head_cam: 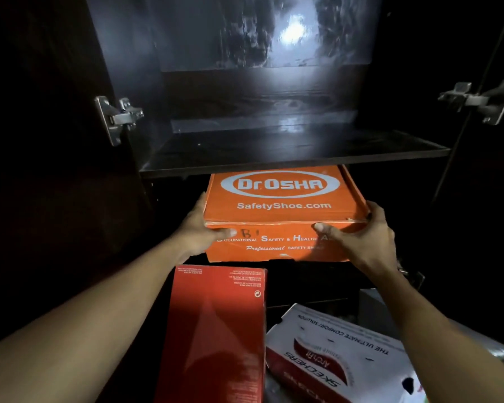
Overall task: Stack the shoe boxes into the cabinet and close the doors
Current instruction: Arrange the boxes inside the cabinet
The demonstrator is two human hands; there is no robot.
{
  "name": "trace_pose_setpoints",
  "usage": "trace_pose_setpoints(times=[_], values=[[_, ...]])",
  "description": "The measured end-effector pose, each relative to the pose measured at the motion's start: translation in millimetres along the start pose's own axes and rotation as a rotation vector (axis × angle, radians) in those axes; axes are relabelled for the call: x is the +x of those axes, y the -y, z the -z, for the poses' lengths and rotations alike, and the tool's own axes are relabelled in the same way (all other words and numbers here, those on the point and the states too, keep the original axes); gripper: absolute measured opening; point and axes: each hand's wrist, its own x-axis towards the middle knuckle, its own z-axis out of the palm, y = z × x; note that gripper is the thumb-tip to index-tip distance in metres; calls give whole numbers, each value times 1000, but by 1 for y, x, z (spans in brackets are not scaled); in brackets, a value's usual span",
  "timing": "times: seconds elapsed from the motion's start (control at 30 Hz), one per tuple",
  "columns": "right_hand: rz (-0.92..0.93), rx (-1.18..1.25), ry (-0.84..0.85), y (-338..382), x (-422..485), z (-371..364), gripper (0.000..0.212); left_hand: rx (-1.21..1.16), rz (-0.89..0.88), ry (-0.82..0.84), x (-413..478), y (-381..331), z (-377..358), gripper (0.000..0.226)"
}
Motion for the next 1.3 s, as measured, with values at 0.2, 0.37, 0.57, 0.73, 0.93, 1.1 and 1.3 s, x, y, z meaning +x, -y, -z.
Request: trace_pose_setpoints(times=[0.2,0.37,0.57,0.73,0.93,1.1,1.3], values=[[-14,-12,36,-13,-14,-16,118,35,28,23,-1,15,7,102],[-70,-181,30,-11,-20,-1,114,139,83,121,-10,2,20,50],[-90,-275,124,-4,-25,9,120,273,162,233,-22,-7,40,36],[-49,-208,108,8,-24,13,111,176,118,143,-21,3,33,42],[-4,-77,63,6,-22,3,108,74,50,68,-16,3,30,60],[41,28,49,1,-19,-13,106,22,-6,-12,-2,17,26,63],[60,118,4,-10,0,-33,97,88,-84,-214,40,23,6,129]])
